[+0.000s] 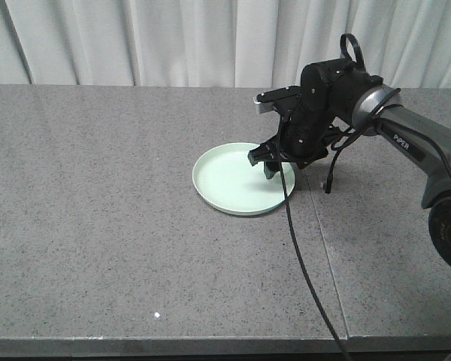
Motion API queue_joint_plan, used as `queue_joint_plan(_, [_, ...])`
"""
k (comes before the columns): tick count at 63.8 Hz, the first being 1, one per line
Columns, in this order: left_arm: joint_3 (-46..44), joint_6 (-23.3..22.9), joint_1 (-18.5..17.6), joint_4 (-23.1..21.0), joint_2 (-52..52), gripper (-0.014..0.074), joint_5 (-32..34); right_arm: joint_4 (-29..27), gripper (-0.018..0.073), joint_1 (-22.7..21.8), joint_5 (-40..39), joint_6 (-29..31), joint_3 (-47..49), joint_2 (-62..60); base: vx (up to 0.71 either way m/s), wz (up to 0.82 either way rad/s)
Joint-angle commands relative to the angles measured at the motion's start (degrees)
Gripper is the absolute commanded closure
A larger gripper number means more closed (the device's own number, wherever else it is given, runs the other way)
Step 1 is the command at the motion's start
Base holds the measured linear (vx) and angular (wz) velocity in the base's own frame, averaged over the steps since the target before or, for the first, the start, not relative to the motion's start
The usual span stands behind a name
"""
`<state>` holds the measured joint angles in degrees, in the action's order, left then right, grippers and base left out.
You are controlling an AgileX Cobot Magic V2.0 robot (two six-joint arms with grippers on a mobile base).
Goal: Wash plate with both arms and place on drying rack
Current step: 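Grasp the pale green plate rim with the right gripper and lift it, then lower the held plate close to the robot with the right gripper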
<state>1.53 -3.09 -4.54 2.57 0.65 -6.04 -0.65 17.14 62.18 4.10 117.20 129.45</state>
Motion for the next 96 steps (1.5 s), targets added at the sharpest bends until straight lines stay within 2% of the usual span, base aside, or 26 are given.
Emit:
queue_joint_plan(1, [-1.49,-0.46,-0.36,-0.1,0.76,0.0603,4.42,0.96,0.0211,-0.24,-0.52,-0.41,1.79,-3.57,0.0,0.0])
queue_joint_plan(15, [-1.49,-0.46,-0.36,-0.1,0.76,0.0603,4.42,1.42,0.0515,-0.24,2.54,-0.67,1.79,-2.76,0.0,0.0])
queue_joint_plan(19, [-1.49,-0.46,-0.36,-0.1,0.76,0.0603,4.42,1.56,0.0575,-0.24,2.88,-0.67,1.79,-2.7,0.0,0.0])
queue_joint_plan(44, [-1.49,-0.46,-0.36,-0.1,0.76,0.0603,4.42,0.65,0.0566,-0.35,3.32,-0.14,2.0,-9.06,0.0,0.0])
queue_joint_plan(59, [-1.49,-0.46,-0.36,-0.1,0.76,0.0603,4.42,-8.1,0.0564,-3.15,3.52,3.33,2.0,-20.72,0.0,0.0])
queue_joint_plan(65, [-1.49,-0.46,-0.36,-0.1,0.76,0.0603,4.42,-12.23,0.0564,-5.2,3.8,5.34,2.0,-26.26,0.0,0.0])
queue_joint_plan(66, [-1.49,-0.46,-0.36,-0.1,0.76,0.0603,4.42,-14.22,0.0564,-6.85,4.22,6.59,1.66,-29.97,0.0,0.0])
queue_joint_plan(71, [-1.49,-0.46,-0.36,-0.1,0.76,0.0603,4.42,-16.64,0.0564,-8.79,5.76,8.07,0.66,-34.12,0.0,0.0])
queue_joint_plan(84, [-1.49,-0.46,-0.36,-0.1,0.76,0.0603,4.42,-22.03,0.0564,-13.08,4.21,13.13,-11.45,-48.01,0.0,0.0])
queue_joint_plan(96, [-1.49,-0.46,-0.36,-0.1,0.76,0.0603,4.42,-24.64,0.0564,-14.57,-3.64,15.89,-31.95,-62.59,0.0,0.0])
